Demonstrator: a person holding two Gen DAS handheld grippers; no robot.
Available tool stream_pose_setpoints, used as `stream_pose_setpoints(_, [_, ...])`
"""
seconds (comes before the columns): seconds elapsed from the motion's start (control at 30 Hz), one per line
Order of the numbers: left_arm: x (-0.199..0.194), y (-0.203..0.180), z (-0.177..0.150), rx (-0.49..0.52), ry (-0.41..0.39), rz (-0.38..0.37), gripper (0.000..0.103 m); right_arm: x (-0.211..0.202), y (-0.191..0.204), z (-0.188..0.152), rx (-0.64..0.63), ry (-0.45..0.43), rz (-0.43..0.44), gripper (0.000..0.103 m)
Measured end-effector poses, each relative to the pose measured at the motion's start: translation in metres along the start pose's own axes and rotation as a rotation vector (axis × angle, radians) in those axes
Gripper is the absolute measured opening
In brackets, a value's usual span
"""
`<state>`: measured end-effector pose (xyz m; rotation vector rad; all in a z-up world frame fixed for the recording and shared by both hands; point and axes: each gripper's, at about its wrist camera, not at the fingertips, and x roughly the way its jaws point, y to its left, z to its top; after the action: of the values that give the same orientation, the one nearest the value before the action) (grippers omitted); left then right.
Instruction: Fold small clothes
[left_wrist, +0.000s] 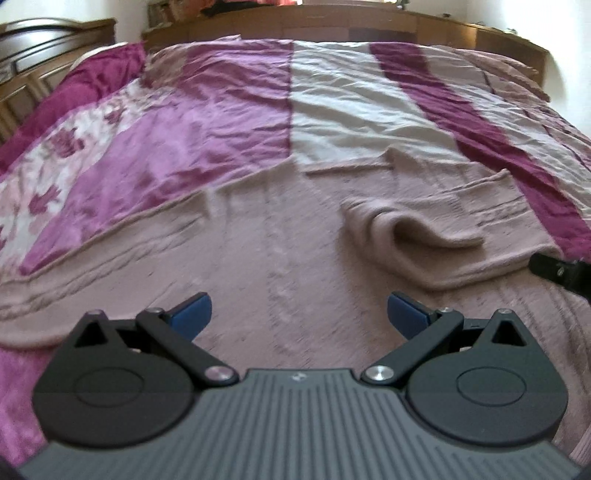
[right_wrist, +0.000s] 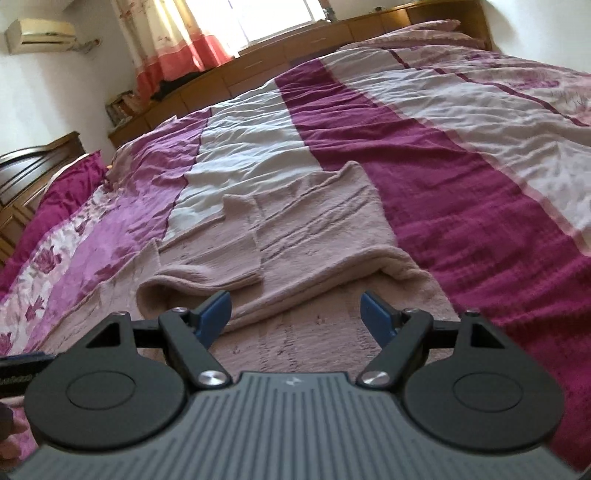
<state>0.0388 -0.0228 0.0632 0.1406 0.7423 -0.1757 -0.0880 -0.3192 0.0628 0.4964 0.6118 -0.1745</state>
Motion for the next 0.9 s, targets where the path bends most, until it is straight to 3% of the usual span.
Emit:
stream_pose_setpoints(0.27, [0.029,-0.05,0.02,0.166,-0.054,-0.047,0.103,0.005,-0.006,-0.003,-0.002,-0.012,-0.026,0.082])
stream_pose_setpoints(0.43, [0.042,-0.073,0.022,0.273,-0.108,-0.054,0.093,0.005,-0.012,-0.003,0.015,-0.017,-0.043,0.083])
stream_pose_setpoints(0.6, [0.055,-0.096,0.019,0.405,-0.145,-0.062,0.076,0.007,-0.019,-0.004,0.038,-0.011,-0.051,0.082])
stream_pose_setpoints(0.73, [0.063,-0.11,0.013,0.5,-0.162,-0.098,0.071,0.01,-0.023,-0.006,0.048,-0.004,-0.052,0.082])
stream_pose_setpoints(0.9, [0.077,-0.12,0.008,0.605,-0.126,-0.136,0.045,0.012,-0.024,-0.007,0.051,-0.003,-0.045,0.082])
